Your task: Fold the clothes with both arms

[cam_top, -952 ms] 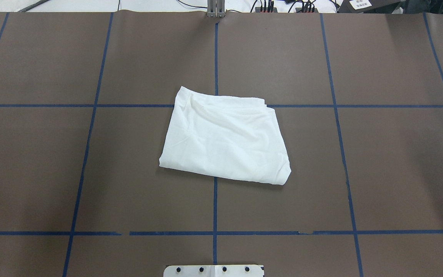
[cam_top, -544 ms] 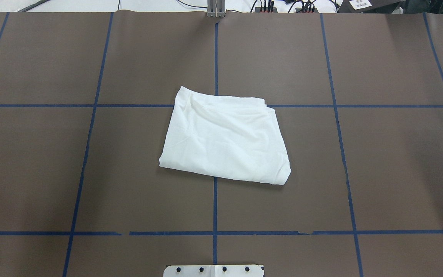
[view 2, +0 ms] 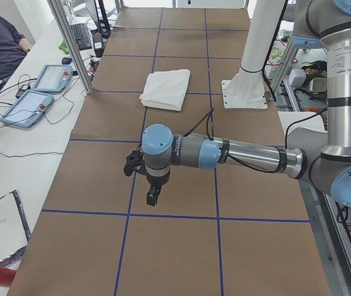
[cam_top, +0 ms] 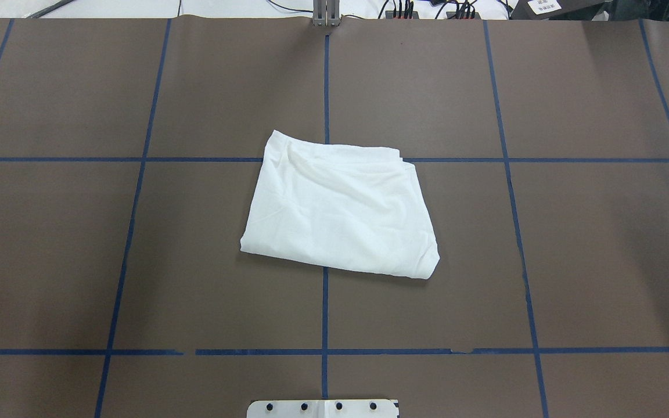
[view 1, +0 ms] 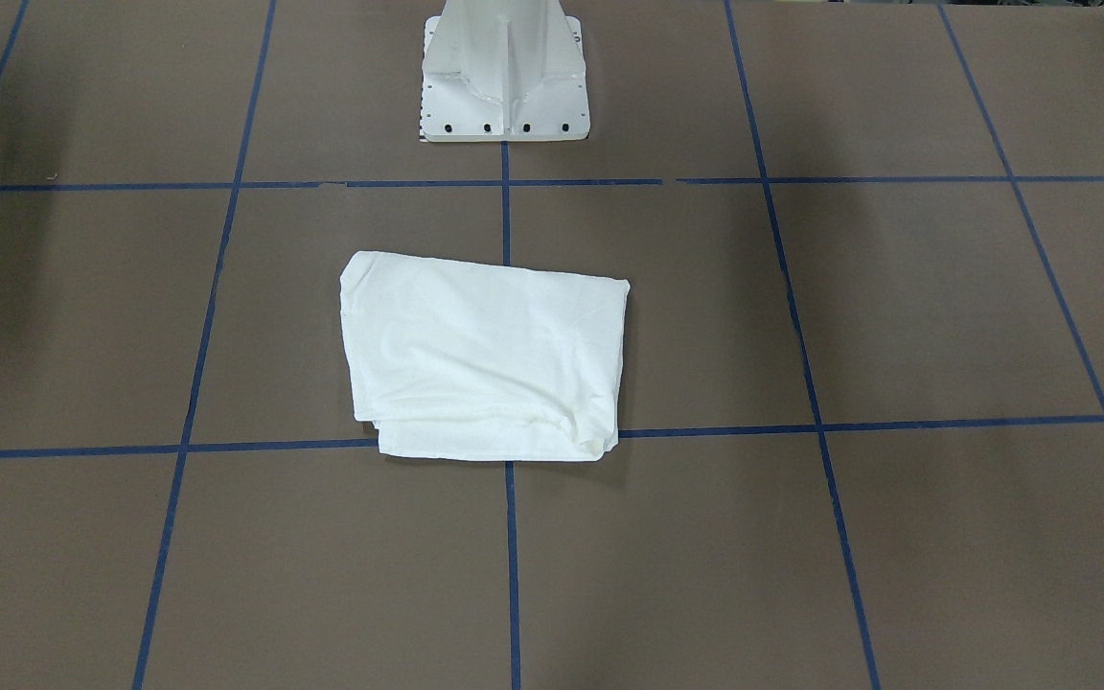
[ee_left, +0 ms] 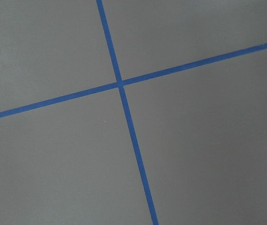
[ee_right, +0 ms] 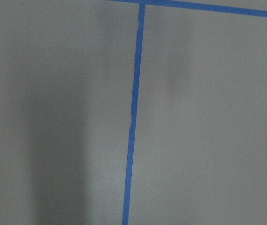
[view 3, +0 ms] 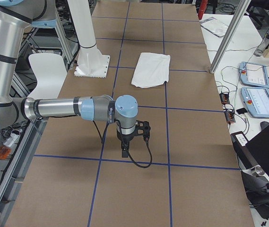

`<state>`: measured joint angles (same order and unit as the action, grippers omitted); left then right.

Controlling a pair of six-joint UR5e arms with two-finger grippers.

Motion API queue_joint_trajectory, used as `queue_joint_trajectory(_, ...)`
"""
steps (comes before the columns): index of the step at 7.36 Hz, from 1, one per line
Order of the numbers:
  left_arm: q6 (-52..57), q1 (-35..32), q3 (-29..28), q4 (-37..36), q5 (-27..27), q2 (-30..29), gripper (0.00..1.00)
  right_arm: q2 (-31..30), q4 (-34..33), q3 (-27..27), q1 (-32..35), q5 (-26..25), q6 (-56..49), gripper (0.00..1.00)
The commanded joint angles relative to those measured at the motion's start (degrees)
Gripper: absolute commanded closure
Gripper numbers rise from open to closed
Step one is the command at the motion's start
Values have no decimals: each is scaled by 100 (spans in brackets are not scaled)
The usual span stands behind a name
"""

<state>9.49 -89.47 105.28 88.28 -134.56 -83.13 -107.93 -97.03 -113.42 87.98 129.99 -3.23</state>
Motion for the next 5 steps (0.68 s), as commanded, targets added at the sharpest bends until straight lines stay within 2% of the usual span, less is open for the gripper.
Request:
queue_joint_trajectory(1, 0, 9, 1, -4, 0, -1, 0, 0, 0, 4, 0, 0, -2, 0)
queue_joint_trajectory(5, -9, 9, -16, -39, 35, -1, 0, 0, 0, -5, 0, 9, -2, 0)
